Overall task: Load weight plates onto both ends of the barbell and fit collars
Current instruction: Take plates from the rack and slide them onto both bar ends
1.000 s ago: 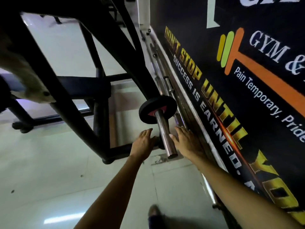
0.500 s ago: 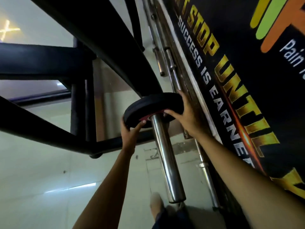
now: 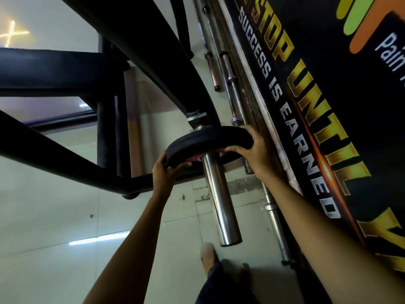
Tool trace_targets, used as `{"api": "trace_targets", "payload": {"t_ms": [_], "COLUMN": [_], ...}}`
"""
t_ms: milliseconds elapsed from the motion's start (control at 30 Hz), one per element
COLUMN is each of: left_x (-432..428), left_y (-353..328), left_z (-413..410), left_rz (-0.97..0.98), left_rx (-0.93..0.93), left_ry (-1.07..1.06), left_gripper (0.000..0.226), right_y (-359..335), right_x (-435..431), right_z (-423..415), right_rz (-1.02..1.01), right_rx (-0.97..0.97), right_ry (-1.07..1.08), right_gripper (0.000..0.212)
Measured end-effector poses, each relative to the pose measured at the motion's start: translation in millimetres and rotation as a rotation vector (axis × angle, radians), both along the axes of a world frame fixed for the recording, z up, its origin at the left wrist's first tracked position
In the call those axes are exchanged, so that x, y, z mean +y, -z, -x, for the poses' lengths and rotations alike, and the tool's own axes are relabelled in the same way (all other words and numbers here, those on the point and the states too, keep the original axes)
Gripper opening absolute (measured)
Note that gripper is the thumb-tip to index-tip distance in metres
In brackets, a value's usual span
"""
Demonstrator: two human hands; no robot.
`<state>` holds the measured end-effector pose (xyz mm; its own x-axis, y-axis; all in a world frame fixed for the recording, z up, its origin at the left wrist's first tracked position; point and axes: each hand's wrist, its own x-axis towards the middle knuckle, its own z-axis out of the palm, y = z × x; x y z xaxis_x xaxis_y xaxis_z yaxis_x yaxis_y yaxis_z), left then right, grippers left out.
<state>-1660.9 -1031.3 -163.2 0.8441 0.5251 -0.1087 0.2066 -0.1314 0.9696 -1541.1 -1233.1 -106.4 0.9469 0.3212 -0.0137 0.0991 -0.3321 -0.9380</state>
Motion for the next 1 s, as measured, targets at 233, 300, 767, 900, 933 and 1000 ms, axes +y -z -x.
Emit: {"api": "trace_targets", "payload": {"t_ms": [233, 300, 767, 900, 933, 1000], "left_x": [-37.4, -49.8, -103.1, -87.1, -79.8, -67.3], "left_y": [-10.6, -11.4, -76.3, -131.5, -145.8, -169.5], "left_z": [69.8, 93.9, 283.1, 338.3, 354.8, 382.8], "left_rz": [-0.131, -0.139, -0.198, -0.228, -0.247, -0.265], "left_rx": [0.062, 0.044, -0.007, -0.046, -0.056, -0.082], "left_ry": [0.016, 0.047, 0.105, -0.026, -0.060, -0.134], "left_gripper": [0.050, 0.047, 0.046, 0.042, 0.041, 0.045], "right_y": [5.4, 7.3, -39.9, -108.0, -122.7, -147.0], "right_x": [-48.9, -66.8, -134.3, -101.0, -89.8, -67.9], "right_z": [77.5, 103.9, 286.4, 323.0, 333.0, 347.7], "right_rz": [0.029, 0.027, 0.106, 0.065, 0.068, 0.075], "right_rx": [0.022, 0.031, 0.007, -0.126, -0.162, -0.208], "right_ry": [0.044, 0.062, 0.110, 0.050, 0.018, -0.041], "right_gripper": [0.048, 0.047, 0.069, 0.066, 0.063, 0.054]}}
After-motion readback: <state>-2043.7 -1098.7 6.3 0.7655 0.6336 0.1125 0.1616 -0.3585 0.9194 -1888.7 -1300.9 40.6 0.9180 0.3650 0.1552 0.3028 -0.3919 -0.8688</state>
